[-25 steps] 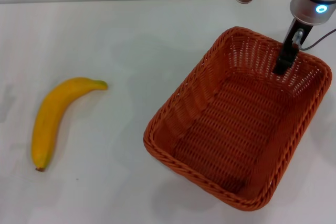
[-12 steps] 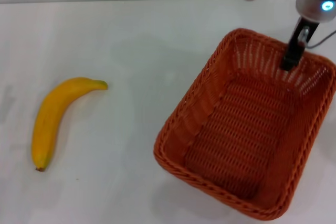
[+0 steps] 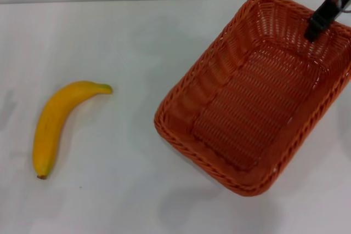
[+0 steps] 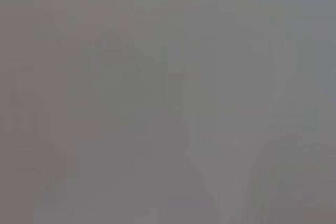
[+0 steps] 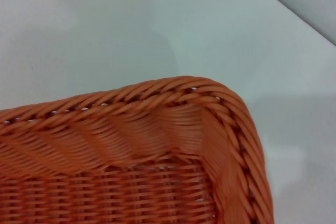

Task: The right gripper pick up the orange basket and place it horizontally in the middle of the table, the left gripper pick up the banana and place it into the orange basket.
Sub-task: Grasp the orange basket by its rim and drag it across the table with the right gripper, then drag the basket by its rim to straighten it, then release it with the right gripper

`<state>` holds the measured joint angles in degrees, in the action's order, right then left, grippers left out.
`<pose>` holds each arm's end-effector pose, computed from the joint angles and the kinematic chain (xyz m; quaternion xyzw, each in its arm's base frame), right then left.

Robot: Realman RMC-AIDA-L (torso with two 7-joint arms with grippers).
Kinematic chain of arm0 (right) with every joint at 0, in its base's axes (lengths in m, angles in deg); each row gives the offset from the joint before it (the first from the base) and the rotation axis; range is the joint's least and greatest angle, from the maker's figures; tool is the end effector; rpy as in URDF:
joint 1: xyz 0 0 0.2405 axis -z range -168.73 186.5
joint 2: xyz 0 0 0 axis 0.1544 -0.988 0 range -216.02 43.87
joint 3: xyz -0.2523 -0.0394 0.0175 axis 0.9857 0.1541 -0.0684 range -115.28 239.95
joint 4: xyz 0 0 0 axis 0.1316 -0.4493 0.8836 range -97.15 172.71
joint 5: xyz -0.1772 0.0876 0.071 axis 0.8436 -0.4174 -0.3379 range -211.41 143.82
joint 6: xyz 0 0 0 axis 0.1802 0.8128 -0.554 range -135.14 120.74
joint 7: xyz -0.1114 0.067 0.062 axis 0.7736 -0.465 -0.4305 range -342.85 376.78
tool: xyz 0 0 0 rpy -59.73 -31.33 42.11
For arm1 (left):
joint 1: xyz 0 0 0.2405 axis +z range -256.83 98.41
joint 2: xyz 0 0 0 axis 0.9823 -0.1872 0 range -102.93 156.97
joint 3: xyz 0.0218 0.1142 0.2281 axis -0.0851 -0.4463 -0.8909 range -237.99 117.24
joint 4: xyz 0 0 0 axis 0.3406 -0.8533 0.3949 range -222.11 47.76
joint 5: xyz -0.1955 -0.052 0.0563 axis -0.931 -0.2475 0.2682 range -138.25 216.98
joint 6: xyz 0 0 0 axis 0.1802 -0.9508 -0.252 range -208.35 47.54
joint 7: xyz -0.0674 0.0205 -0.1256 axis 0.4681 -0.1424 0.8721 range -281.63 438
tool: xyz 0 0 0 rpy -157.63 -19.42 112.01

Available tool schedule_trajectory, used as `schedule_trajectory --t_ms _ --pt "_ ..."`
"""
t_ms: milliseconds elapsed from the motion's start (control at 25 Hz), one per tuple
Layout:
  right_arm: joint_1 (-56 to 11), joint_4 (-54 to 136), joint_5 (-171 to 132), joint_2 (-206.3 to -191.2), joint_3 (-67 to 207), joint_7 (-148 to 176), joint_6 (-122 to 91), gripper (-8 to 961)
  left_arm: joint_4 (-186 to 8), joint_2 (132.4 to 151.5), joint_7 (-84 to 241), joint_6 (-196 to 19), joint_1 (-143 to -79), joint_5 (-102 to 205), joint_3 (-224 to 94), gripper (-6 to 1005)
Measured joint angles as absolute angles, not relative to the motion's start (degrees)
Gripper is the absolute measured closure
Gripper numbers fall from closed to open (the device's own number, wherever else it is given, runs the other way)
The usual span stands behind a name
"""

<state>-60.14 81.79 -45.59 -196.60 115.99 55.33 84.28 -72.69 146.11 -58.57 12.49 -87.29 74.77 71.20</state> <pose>0.1207 0.4579 0.0656 -0.8842 0.3338 -0.2446 0.2166 -0.3633 0.2315 0.0756 -0.5899 -0.2344 -0.5006 0.5886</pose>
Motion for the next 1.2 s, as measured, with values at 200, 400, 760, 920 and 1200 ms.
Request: schedule_trajectory --t_ms 200,400,760,920,1200 --pt "-59.10 84.15 -45.99 -196.46 108.93 52.37 87.76 819 -72.29 146.03 -58.57 12.56 -87.29 74.86 71.19 134" --pt "-57.36 83.91 -46.83 -195.88 98.71 48.78 88.93 828 -71.94 145.83 -58.57 12.60 -87.54 74.94 71.20 134" --pt "-49.79 85.29 -56.58 -195.00 97.79 42.79 87.63 818 -70.88 145.75 -58.55 12.49 -88.11 75.07 71.19 135" --pt "-45.50 88.31 -59.32 -196.43 98.01 41.71 86.53 814 -69.58 145.77 -58.33 12.53 -87.95 75.53 71.19 135" --pt "-42.21 92.38 -59.33 -199.35 98.78 40.51 86.49 806 -69.18 145.83 -58.26 12.22 -87.77 76.13 71.20 136"
